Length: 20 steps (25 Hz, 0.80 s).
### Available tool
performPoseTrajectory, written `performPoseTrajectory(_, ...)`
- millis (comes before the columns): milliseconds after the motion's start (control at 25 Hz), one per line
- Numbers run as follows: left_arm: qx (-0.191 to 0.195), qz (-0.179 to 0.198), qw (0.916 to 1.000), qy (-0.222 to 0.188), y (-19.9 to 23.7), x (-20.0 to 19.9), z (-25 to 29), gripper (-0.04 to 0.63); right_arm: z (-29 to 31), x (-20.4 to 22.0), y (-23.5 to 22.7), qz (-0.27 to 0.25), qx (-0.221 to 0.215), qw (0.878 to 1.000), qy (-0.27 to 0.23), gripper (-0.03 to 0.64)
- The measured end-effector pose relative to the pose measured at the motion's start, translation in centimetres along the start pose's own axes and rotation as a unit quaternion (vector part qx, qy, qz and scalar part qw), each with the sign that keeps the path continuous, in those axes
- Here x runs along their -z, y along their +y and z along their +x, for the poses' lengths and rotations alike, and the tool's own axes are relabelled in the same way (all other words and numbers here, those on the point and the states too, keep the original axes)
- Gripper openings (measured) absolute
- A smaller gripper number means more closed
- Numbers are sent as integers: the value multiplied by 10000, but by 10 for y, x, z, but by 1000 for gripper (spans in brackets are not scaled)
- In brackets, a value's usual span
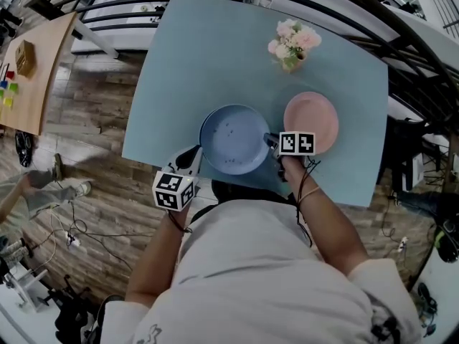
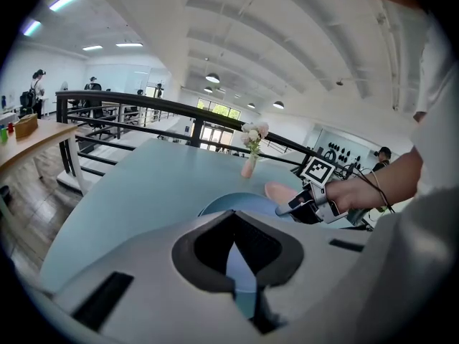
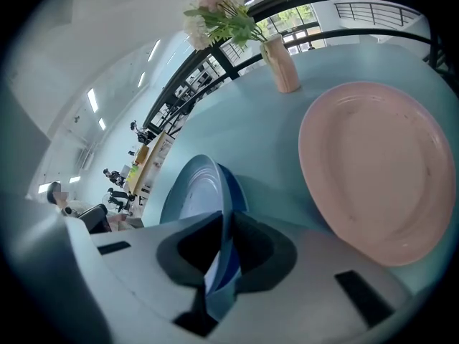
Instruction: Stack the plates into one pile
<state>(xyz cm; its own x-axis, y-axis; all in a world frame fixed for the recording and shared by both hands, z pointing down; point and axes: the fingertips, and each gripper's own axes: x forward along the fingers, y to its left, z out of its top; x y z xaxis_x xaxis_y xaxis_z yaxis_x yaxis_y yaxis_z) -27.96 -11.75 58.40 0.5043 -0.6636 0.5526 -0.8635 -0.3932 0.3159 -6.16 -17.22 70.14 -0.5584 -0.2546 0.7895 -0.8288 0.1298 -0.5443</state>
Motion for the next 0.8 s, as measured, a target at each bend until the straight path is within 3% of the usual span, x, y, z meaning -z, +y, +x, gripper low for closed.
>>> performPoseTrajectory(240,-18,-15,10000,0,0,3,2,5,5,0,-3,-77,47,10000,-1,60)
performPoseTrajectory(360,-36,-33,10000,-4,0,3,1,5,4,-1,-5,-258,163,9995,9,135)
performPoseTrajectory(800,-88,12,9999,-73,-1,3,-9,5,-5,-4,1,-600,281,9976,-221,150)
